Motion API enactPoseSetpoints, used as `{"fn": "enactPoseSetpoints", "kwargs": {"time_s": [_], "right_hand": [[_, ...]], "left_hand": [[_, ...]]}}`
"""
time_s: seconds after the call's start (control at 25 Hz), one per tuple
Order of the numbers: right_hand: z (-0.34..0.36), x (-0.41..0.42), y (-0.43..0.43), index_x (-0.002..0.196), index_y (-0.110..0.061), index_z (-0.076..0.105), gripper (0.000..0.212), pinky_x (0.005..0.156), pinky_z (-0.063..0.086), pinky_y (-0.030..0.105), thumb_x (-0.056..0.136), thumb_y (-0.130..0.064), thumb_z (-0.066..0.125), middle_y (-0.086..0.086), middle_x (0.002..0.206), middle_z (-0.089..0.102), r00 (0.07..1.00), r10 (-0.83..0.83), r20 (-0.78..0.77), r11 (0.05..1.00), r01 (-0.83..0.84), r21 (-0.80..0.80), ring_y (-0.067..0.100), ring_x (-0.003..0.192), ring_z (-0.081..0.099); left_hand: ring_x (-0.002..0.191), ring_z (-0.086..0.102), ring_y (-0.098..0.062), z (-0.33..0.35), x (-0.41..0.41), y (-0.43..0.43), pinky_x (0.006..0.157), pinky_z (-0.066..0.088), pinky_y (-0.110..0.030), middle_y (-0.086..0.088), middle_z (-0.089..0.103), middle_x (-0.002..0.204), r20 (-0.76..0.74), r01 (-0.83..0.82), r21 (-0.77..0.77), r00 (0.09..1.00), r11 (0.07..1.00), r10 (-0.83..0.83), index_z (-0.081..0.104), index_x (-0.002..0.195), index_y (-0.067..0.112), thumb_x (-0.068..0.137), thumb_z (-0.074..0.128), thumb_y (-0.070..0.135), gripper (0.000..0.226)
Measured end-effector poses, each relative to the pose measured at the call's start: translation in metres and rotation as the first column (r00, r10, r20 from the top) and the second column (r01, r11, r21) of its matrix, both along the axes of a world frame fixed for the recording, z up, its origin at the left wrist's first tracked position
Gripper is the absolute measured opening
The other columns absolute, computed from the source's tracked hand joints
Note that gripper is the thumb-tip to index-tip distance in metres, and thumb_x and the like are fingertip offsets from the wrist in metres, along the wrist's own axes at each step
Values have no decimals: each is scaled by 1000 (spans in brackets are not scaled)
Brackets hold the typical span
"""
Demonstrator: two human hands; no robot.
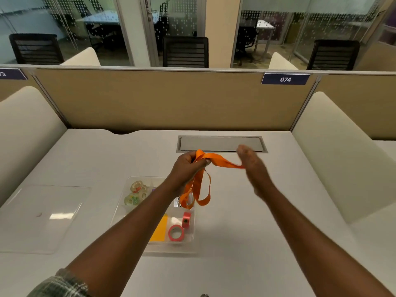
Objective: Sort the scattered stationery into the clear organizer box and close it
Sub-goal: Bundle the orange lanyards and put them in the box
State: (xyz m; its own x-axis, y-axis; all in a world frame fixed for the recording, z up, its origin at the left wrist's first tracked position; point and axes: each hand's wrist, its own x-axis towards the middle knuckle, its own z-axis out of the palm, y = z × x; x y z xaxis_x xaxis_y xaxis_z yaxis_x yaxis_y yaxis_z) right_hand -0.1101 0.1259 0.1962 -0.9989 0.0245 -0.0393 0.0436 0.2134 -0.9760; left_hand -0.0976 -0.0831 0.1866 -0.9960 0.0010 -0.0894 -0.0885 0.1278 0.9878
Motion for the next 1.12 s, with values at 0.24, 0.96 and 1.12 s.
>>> {"fn": "enactPoseSetpoints", "kwargs": {"time_s": [0.24,0.96,1.12], "right_hand": [[-45,45,-99,132,-46,48,53,95,54,32,83,-63,60,-15,128,63,887,432,159,881,-378,-284,7,113,64],[-17,-14,-190,133,-15,51,49,83,47,28,89,-21,71,7,129,60,667,683,297,316,-637,703,26,112,60],[-21,-9,-234,133,-30,46,40,83,57,31,95,-29,60,3,124,54,743,570,351,779,-624,56,22,107,59]], "left_hand": [[84,62,-21,14,0,6,62,49,-29,-4,65,87,230,-258,379,957,889,179,64,96,21,92,63,22,4],[127,52,-18,-52,34,-134,92,52,-29,2,43,149,214,185,56,958,981,-193,36,138,49,69,75,59,80],[119,63,-29,-75,45,-161,92,57,-42,-9,64,130,255,-119,411,967,904,11,51,136,28,82,68,51,61]]}}
